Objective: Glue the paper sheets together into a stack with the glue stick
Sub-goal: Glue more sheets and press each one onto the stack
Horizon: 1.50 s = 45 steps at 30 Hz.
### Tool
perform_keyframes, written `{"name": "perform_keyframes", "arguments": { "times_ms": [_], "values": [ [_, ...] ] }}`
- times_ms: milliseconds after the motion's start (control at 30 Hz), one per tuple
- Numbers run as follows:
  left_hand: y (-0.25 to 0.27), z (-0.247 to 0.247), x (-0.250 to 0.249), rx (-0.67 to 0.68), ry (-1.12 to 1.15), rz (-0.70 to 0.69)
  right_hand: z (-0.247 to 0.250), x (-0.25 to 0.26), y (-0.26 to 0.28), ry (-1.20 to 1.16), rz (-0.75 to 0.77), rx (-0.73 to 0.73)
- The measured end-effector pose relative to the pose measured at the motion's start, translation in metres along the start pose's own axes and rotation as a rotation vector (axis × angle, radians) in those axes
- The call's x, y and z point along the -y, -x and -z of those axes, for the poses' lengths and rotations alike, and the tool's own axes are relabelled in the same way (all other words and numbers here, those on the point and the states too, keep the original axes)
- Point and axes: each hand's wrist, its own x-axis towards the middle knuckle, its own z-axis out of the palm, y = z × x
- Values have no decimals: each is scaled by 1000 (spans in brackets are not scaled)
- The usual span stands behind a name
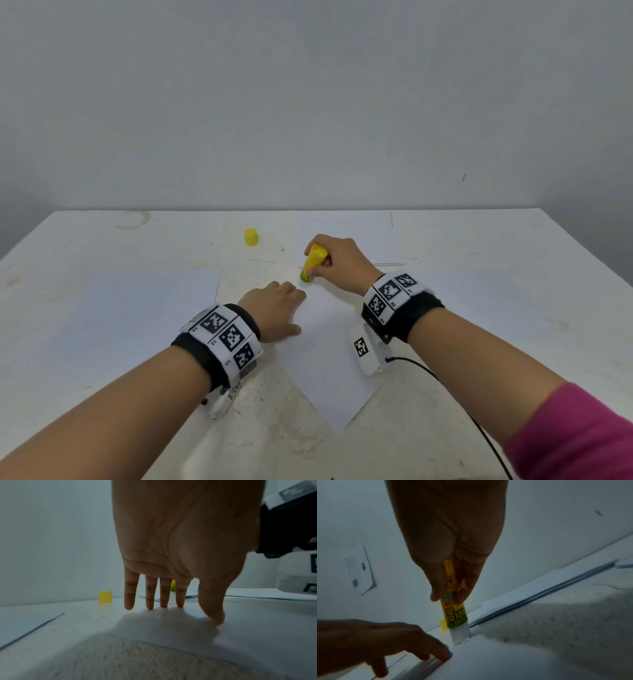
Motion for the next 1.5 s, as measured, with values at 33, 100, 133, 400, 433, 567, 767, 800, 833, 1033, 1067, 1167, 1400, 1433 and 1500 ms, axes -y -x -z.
{"name": "perform_keyframes", "arguments": {
  "times_ms": [33,100,133,400,433,567,767,800,833,1033,1067,1167,1400,1433,1500],
  "values": [
    [0,0,2,3,5,1,1,1,-1,22,12,22],
    [-2,1,6,-1,4,3,7,0,1,100,36,79],
    [-3,1,7,-2,-1,2,11,-1,3,138,42,111],
    [-14,3,13,5,-76,-61,46,-14,53,287,41,282],
    [-14,3,13,6,-82,-72,50,-15,59,290,40,298],
    [-14,6,16,36,-102,-105,63,-20,78,309,28,360],
    [-14,11,30,59,-36,-126,72,-20,89,352,4,453],
    [-13,12,33,68,-32,-131,73,-20,90,365,5,469],
    [-12,12,35,77,-34,-134,74,-19,90,383,5,487],
    [0,6,39,69,5,-124,103,-25,77,121,25,307],
    [3,5,39,56,13,-112,106,-27,74,-58,40,201],
    [11,-4,36,43,-14,-46,97,-27,61,-527,54,-70],
    [20,-29,33,191,-32,110,22,-15,8,-1105,-385,130],
    [18,-31,35,208,2,116,10,-10,0,-1117,-374,161],
    [15,-33,38,231,82,126,-12,4,-18,-1047,-327,145]
  ]
}}
